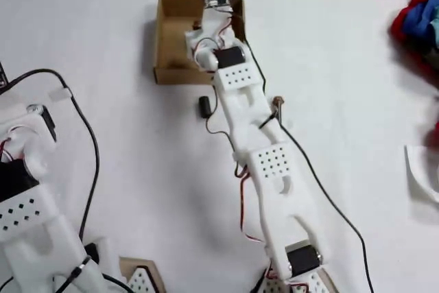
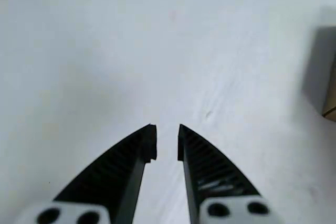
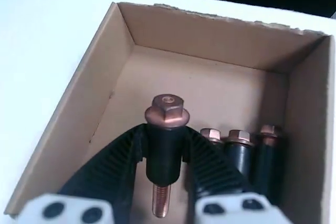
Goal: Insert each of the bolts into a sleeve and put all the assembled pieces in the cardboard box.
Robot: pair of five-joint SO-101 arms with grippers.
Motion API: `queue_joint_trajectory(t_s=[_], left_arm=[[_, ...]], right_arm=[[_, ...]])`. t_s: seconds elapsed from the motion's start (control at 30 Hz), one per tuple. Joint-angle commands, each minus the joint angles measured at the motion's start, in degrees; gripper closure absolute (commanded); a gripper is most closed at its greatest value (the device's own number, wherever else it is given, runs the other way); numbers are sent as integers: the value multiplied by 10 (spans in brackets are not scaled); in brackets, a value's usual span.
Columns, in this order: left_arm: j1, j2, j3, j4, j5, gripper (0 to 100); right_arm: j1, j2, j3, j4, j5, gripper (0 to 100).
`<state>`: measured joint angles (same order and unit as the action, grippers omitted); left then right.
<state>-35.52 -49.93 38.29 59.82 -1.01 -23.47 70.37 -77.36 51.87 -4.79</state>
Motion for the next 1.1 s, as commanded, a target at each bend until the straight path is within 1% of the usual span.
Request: queue_joint_trajectory(t_s=[0.0,0.7,0.87,1.07], left_arm=[[-4,-12,-1,4,0,910],[-4,-12,-2,11,0,910],[-4,-12,-2,11,0,910],[-4,-12,-2,11,0,910]], right_arm=[[-1,0,-7,-22,-7,977],[-1,18,-7,-28,-7,974],[-1,19,-6,-27,-7,918],[-1,18,-7,-29,-7,918]])
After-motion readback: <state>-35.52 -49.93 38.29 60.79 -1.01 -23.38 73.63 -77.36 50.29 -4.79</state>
